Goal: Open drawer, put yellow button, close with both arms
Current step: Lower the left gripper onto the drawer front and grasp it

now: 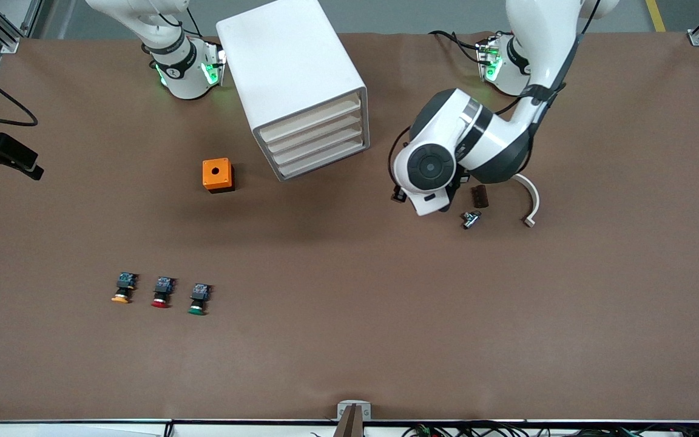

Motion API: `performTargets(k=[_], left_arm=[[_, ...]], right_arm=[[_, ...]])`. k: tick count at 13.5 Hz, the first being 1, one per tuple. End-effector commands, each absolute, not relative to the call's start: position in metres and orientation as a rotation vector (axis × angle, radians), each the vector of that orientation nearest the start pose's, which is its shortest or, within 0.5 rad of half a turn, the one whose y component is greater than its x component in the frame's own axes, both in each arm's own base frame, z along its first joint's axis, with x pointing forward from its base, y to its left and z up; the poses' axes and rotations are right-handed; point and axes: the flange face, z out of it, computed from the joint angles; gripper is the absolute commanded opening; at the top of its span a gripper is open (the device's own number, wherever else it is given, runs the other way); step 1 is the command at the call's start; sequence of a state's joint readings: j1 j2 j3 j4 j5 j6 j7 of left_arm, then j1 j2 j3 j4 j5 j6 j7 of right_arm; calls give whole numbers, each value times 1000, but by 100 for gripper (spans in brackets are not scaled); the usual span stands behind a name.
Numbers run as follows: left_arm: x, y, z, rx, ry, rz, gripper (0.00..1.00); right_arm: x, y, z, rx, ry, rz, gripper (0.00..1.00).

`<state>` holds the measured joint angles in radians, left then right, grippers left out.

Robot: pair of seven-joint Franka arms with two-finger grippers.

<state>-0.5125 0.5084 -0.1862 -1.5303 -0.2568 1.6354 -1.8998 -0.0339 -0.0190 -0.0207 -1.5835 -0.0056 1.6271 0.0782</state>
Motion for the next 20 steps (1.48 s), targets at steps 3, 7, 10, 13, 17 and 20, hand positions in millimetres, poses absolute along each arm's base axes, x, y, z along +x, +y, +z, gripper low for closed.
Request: performTargets(k=[3, 7, 10, 13, 17, 20], left_arm=[[459, -466, 329, -1881, -1843, 881, 99], [456, -483, 317, -1450, -1962, 1166, 96], [448, -497, 304, -1239, -1972, 1222, 92], [434, -512, 299, -1197, -1938, 1261, 81], [416, -526, 286, -1206, -1902, 1240, 53], [417, -527, 281, -1196, -1899, 1251, 7]], right_arm=[[550, -31, 637, -3138, 195, -99, 100], [550, -31, 636, -3138, 195, -97, 100], [550, -31, 636, -3138, 195, -97, 100], [550, -31, 636, -3138, 195, -97, 100], [550, -32, 636, -3138, 197, -94, 100], [550, -32, 636, -3138, 197, -97, 100]])
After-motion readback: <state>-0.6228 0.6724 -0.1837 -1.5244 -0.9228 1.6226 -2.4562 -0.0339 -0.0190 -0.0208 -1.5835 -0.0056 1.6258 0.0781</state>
